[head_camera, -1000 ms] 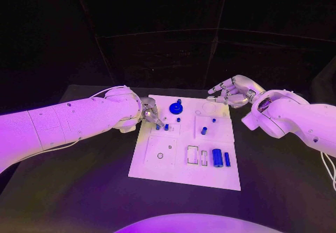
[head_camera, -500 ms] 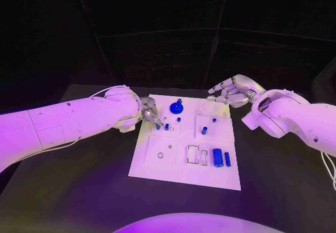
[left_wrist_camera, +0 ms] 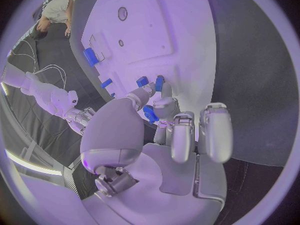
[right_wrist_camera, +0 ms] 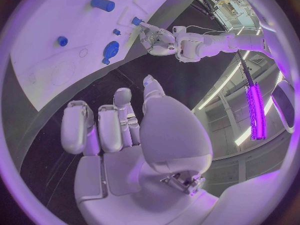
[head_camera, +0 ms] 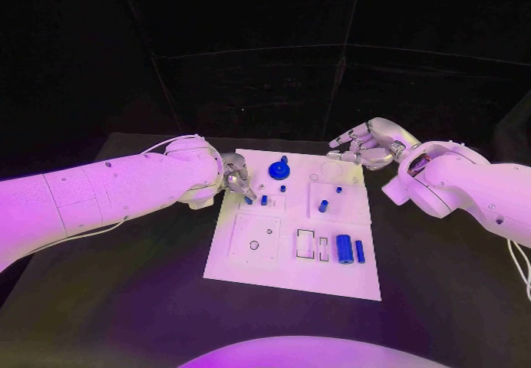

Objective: Assemble the parts on the task board

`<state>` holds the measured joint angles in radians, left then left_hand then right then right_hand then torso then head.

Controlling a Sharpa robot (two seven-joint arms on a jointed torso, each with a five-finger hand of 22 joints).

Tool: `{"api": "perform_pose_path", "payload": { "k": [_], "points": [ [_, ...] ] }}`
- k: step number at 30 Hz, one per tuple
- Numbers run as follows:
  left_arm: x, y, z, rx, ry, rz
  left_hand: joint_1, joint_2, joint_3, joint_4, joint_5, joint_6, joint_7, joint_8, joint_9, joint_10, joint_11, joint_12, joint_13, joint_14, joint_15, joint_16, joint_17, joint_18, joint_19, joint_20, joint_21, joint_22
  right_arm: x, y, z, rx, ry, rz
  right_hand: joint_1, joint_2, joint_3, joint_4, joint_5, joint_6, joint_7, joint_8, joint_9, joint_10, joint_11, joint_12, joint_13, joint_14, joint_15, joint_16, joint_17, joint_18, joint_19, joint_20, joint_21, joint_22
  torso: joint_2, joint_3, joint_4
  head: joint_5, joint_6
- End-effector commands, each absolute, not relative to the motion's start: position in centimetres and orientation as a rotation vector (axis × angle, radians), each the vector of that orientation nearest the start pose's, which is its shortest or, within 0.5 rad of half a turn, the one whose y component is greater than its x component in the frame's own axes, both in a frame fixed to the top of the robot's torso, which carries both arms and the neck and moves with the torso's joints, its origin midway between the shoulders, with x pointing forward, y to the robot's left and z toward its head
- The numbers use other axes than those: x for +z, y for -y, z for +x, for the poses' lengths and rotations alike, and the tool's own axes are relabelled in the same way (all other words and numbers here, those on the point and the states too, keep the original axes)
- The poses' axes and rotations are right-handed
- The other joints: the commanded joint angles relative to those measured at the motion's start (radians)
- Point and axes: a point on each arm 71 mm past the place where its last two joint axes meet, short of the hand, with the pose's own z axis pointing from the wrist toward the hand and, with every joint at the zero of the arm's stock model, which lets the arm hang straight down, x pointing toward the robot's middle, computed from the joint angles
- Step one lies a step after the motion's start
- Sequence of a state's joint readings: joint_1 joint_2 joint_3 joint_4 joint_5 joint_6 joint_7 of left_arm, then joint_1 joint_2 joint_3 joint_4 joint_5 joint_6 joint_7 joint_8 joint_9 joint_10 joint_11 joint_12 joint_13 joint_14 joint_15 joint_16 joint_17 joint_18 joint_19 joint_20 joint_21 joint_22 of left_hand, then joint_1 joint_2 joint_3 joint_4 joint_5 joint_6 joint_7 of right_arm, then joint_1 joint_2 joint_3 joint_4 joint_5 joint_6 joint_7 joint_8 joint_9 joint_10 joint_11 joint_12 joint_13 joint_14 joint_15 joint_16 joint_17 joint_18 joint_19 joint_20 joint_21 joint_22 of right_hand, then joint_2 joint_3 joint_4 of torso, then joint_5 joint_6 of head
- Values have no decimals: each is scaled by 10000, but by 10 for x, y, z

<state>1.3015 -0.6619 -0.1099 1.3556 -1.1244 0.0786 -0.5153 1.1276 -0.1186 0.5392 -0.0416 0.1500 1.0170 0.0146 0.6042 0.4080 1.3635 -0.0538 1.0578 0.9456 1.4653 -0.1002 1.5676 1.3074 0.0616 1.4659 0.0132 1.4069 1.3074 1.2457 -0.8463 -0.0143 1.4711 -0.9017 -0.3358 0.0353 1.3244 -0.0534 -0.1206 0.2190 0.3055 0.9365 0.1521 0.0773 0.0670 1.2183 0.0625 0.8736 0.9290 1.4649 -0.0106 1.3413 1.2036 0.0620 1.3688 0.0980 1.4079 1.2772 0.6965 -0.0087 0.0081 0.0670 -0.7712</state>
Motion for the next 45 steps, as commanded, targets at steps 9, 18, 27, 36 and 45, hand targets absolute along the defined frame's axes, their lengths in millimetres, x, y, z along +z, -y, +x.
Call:
{"api": "perform_pose_path", "payload": {
  "k": [9,18,27,36,45],
  "points": [
    [-207,-174,516,-3406,-22050,-1036,201,57,688,-569,104,52,21,67,26,75,8,-30,-51,1055,-34,32,2634,-185,397,-64,132,872,-154,218,507,9671,-16443,3225,15,90,-88,15,58,-10,-13,16,15,-69,2,-28,-15,304,-20,-53,-13,79,-73,8,-36,-7,2,2,-5,2,-8],
    [-208,-172,514,-3408,-22165,-880,115,21,743,-567,103,104,23,101,31,168,18,68,65,1055,-23,32,2634,-208,435,-55,210,967,-154,218,507,9672,-16444,3223,15,90,-88,15,58,-10,-13,16,15,-69,2,-28,-15,304,-20,-53,-13,79,-73,8,-36,-7,3,3,-11,5,-18],
    [-209,-172,514,-3335,-22394,-707,-446,-150,454,-276,63,264,-67,150,11,258,-32,107,122,1055,-49,32,2634,-217,453,-60,249,1028,-154,219,507,9655,-16445,3235,15,90,-88,15,58,-10,-13,16,15,-69,2,-28,-15,304,-20,-53,-13,79,-73,8,-36,-7,3,3,-9,5,-49],
    [-210,-174,514,-3288,-22448,-692,-550,-120,363,-189,64,327,-89,166,3,300,-52,165,190,1055,-64,32,2634,-219,457,-73,257,1043,-154,219,507,9648,-16443,3240,15,90,-88,15,58,-10,-13,16,15,-69,2,-28,-15,304,-20,-53,-13,79,-73,8,-36,-7,0,-2,1,9,-45],
    [-209,-175,515,-3260,-22395,-751,-597,-91,322,-144,65,351,-98,172,-2,317,-59,186,215,1055,-70,32,2634,-222,463,-79,268,1058,-154,219,507,9650,-16438,3239,-3,99,-115,30,64,-9,-13,18,16,-74,2,-36,-30,303,-20,-65,-24,83,-82,8,-49,-24,4,-2,-7,29,-52]
  ]
}}
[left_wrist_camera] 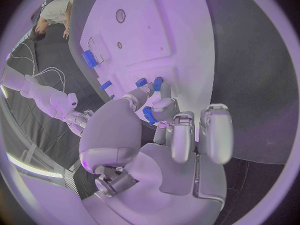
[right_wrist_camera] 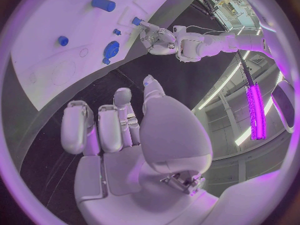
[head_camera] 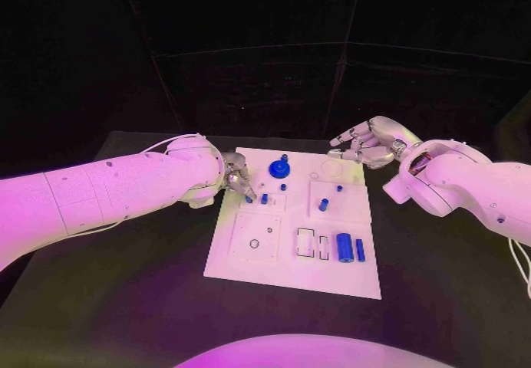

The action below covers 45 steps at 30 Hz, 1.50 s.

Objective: Assemble the parts on the task board

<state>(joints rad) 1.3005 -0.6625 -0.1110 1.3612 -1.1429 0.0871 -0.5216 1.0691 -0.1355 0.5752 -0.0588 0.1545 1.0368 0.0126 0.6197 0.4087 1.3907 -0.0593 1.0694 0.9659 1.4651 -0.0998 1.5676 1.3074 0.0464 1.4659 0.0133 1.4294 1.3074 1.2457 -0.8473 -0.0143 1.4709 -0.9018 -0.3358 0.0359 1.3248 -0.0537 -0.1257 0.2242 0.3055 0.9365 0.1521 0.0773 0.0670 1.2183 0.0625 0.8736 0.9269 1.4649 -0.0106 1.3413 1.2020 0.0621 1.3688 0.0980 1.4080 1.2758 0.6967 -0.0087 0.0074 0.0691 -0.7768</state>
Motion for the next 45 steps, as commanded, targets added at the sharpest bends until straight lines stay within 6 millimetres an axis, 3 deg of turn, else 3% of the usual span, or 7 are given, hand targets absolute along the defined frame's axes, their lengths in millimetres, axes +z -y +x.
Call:
{"api": "perform_pose_path", "payload": {
  "k": [1,15,26,35,45],
  "points": [
    [-209,-175,515,-3260,-22385,-757,-35,87,-57,49,19,160,-79,18,-10,49,-5,71,13,1057,-76,32,2634,-69,461,-82,38,1054,-154,219,507,9653,-16437,3238,-6,103,-64,-22,64,-9,-13,18,16,-74,2,-36,-8,304,-20,-66,-8,82,-82,8,-49,-10,4,0,-1,8,7],
    [-210,-175,517,-3198,-22405,-764,-635,278,-487,531,9,252,-87,34,-50,93,-14,140,105,1057,-89,32,2634,-84,486,-102,86,1128,-154,220,507,9642,-16426,3248,-11,106,-71,-18,66,-8,-13,19,16,-75,3,-37,-11,303,-20,-71,-14,85,-92,8,-58,-25,8,8,-6,-18,11],
    [-210,-174,520,-3124,-22364,-833,-779,247,-693,611,-8,229,-72,28,-64,56,-4,101,70,1057,-90,32,2634,-58,445,-105,-10,1030,-154,220,506,9638,-16424,3254,-40,125,-97,6,76,-6,-13,22,16,-77,4,-42,-23,300,-20,-89,-35,87,-95,7,-66,-34,1,2,-2,-55,2],
    [-210,-174,522,-3076,-22319,-902,-702,274,-737,565,2,186,-75,15,-74,10,-7,44,14,1057,-92,32,2634,-37,412,-107,-86,950,-154,220,506,9644,-16425,3252,-40,125,-97,6,76,-6,-13,22,16,-77,4,-42,-23,300,-20,-89,-35,87,-95,7,-66,-34,2,-3,4,-74,5],
    [-209,-174,522,-3176,-22184,-1037,19,722,-347,155,58,-247,52,-193,-162,-344,75,-439,-481,1057,-49,32,2634,37,288,-88,-388,655,-154,220,506,9645,-16433,3249,-48,133,-109,14,82,-5,-12,23,16,-74,3,-37,-21,302,-20,-87,-28,88,-97,7,-70,-38,1,-1,3,-62,-8]
  ]
}}
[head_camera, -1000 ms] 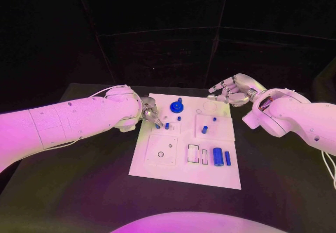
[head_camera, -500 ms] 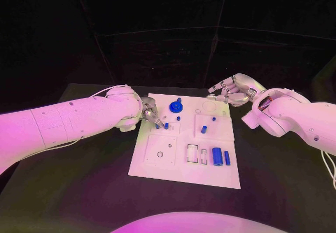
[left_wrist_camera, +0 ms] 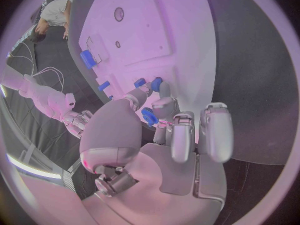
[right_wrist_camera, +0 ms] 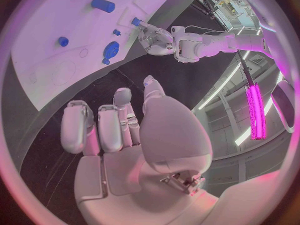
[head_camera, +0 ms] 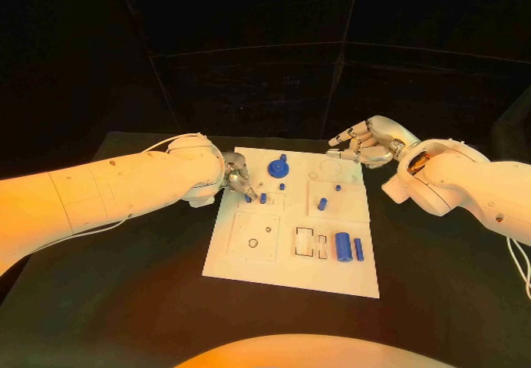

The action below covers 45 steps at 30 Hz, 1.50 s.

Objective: Assemble the parts on the task board

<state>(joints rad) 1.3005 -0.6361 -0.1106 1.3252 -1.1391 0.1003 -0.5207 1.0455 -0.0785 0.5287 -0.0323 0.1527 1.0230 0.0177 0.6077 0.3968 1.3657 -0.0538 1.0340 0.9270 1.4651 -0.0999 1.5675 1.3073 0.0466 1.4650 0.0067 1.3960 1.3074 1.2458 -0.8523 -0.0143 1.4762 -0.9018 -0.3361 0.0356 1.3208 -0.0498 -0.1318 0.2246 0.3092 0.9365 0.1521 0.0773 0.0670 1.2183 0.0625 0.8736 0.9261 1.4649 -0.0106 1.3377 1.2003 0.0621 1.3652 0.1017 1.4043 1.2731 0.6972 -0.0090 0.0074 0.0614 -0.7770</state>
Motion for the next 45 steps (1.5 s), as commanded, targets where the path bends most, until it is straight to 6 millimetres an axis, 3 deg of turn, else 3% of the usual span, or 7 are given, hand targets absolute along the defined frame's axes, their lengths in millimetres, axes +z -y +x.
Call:
{"api": "perform_pose_path", "payload": {
  "k": [1,5,6,8,12,31,45],
  "points": [
    [-209,-174,522,-3201,-22185,-1061,368,211,248,-185,89,-217,39,-147,-73,-156,46,-179,-191,1057,-36,33,2635,42,285,-13,-83,628,-154,220,506,9645,-16434,3248,-9,94,-48,10,44,-5,-13,23,16,-74,4,-37,-13,302,-20,-51,-10,88,-61,-29,-34,-11,-6,1,2,15,-6],
    [-209,-174,520,-3286,-22193,-1113,541,378,636,-331,81,-414,192,-320,-115,-318,163,-432,-470,1057,59,33,2635,57,252,54,-170,553,-154,220,506,9648,-16439,3245,-9,94,-48,10,44,-5,-13,23,16,-74,4,-37,-13,302,-20,-51,-10,88,-61,-29,-34,-11,-5,-4,1,13,-10],
    [-209,-174,520,-3302,-22201,-1115,558,414,707,-350,-19,-447,216,-353,-116,-346,184,-478,-524,1057,78,33,2635,59,249,73,-182,545,-154,220,506,9649,-16439,3244,-9,94,-48,10,44,-5,-13,23,16,-74,4,-37,-13,302,-20,-51,-10,88,-61,-29,-34,-11,-5,-3,1,13,-10],
    [-209,-175,518,-3332,-22224,-1108,617,498,985,-440,-692,-483,261,-410,-90,-385,228,-530,-599,1057,119,33,2635,64,244,122,-205,536,-154,220,506,9649,-16440,3243,-9,94,-48,10,44,-5,-13,23,16,-74,4,-37,-13,302,-20,-51,-10,88,-61,-29,-34,-11,-14,2,6,8,-18],
    [-207,-176,517,-3359,-22252,-1076,589,510,1117,-465,-922,-467,268,-405,-43,-390,240,-544,-638,1057,136,33,2635,70,240,145,-225,524,-154,220,506,9652,-16443,3239,-9,94,-48,10,44,-5,-13,23,16,-74,4,-37,-13,302,-20,-51,-10,88,-61,-29,-34,-11,-14,3,10,14,-2],
    [-186,-175,521,-3391,-22791,-518,417,552,1035,-337,-1064,-508,256,-311,122,-451,235,-688,-821,1057,127,33,2635,84,210,136,-294,469,-154,218,507,9684,-16453,3215,-9,94,-48,10,44,-5,-13,23,16,-74,4,-37,-13,302,-20,-51,-10,88,-61,-29,-34,-11,-6,11,-11,56,17],
    [-193,-159,536,-2757,-23685,288,318,618,775,-226,-1065,-583,206,-52,450,-401,198,-545,-675,1057,99,33,2635,84,203,107,-304,477,-154,217,507,9709,-16451,3205,-10,103,-67,15,54,-3,-14,25,16,-73,3,-34,-18,303,-20,-57,-13,87,-57,-30,-35,-10,5,2,-14,30,13]
  ]
}}
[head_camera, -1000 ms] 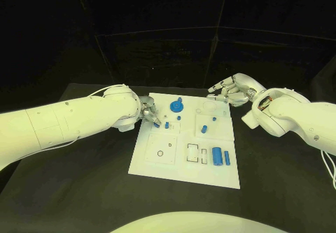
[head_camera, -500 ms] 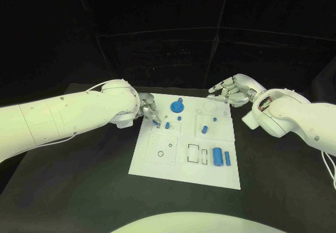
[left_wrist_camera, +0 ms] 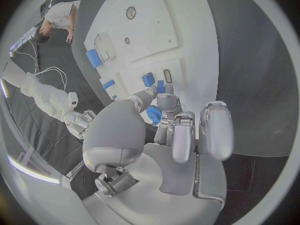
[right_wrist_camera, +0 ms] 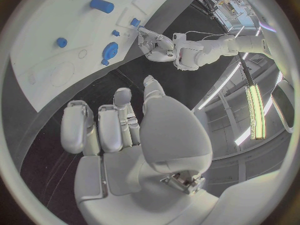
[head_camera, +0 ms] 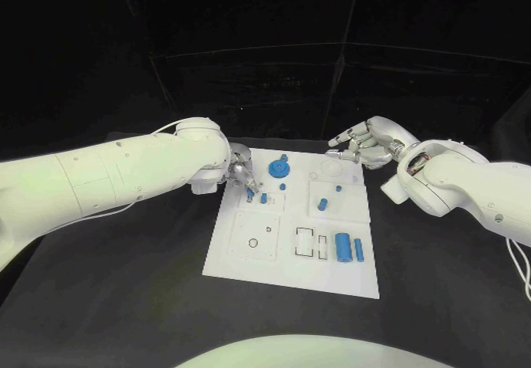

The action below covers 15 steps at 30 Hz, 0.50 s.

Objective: Assemble the parts on the task board

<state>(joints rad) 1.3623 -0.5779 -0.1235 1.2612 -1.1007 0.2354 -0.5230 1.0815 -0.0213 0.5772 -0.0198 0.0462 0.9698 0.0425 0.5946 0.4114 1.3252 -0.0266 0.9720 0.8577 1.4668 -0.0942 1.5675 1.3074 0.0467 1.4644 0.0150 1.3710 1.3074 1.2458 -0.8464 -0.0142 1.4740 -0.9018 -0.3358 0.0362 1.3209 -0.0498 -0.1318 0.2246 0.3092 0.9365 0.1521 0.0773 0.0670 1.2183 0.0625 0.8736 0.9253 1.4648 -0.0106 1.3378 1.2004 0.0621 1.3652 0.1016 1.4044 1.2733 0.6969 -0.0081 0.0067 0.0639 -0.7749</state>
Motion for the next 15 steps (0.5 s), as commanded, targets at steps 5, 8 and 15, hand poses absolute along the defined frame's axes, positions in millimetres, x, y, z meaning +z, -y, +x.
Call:
{"api": "perform_pose_path", "payload": {
  "k": [5,8,15],
  "points": [
    [-197,-156,540,-2448,-23974,516,-116,160,33,-245,2,-146,-61,265,562,6,-87,139,74,1040,30,33,2634,81,208,11,-54,490,-154,217,507,9710,-16450,3205,-10,104,-67,15,55,-3,-14,25,16,-72,3,-34,-10,303,-21,-57,-14,88,-57,-29,-36,-12,3,-6,-10,10,-19],
    [-199,-156,541,-2304,-24039,608,-109,235,-40,-225,2,-203,-66,335,671,33,-89,243,189,1040,27,33,2634,81,207,7,-57,492,-154,216,507,9715,-16449,3202,-10,104,-67,15,55,-3,-14,25,16,-72,3,-34,-10,303,-21,-57,-14,88,-57,-29,-36,-12,-1,-6,-1,-2,-26],
    [-200,-156,543,-2062,-24236,845,-91,508,-394,-225,3,-514,-70,673,1228,13,-93,471,398,1040,24,33,2634,78,208,0,-58,516,-154,216,507,9727,-16448,3194,-10,104,-67,15,55,-3,-14,25,16,-72,3,-34,-10,303,-21,-57,-14,88,-57,-29,-36,-12,1,-11,13,3,-53]
  ]
}}
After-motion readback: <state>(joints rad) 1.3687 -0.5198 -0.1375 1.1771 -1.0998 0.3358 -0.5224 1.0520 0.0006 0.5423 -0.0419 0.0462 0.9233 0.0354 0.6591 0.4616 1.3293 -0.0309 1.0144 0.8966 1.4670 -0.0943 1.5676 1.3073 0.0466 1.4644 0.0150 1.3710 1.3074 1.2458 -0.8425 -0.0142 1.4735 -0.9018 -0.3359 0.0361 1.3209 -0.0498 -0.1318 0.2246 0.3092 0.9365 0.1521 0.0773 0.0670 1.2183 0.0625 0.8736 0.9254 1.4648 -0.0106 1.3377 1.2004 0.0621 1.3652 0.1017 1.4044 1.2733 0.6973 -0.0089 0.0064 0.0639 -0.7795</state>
